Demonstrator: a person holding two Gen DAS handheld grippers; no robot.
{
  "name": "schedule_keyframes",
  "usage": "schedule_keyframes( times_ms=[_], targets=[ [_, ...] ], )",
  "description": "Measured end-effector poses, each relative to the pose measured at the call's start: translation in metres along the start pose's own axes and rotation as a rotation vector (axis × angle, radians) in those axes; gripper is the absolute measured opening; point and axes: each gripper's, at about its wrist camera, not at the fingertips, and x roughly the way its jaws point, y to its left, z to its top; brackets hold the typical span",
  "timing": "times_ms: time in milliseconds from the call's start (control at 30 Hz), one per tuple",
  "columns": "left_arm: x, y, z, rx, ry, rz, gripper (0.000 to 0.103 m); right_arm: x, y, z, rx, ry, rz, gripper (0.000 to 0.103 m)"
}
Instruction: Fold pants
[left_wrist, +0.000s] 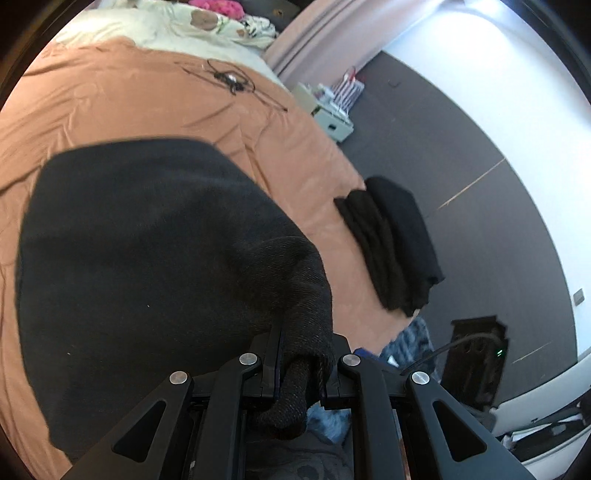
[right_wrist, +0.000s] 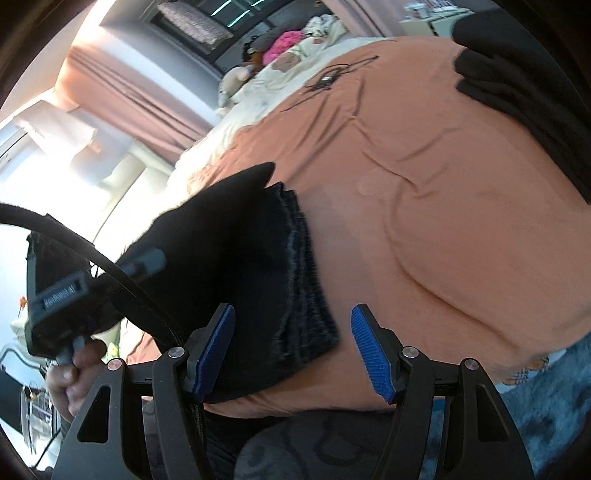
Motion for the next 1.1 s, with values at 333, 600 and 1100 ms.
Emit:
schedule_keyframes(
  times_ms=[333,600,1100],
  targets=[
    [0.015,-0.007,-0.027,0.035,0.117,0.037,0.024,-0.005,-0.006,-0.001,0.018,0.008,0.022,0.064],
    [-0.017,0.003,-0.028,-0.008,0.07,0.006,0.064,0.002,0.002,0.005,0.01,0.01,0.062,0.064],
    [-0.085,0.078,-0.038,-0.155,-0.089,0.173,0.064,0.059,0.028,-0.004,-0.051,0.128,0.013,0.041]
  ],
)
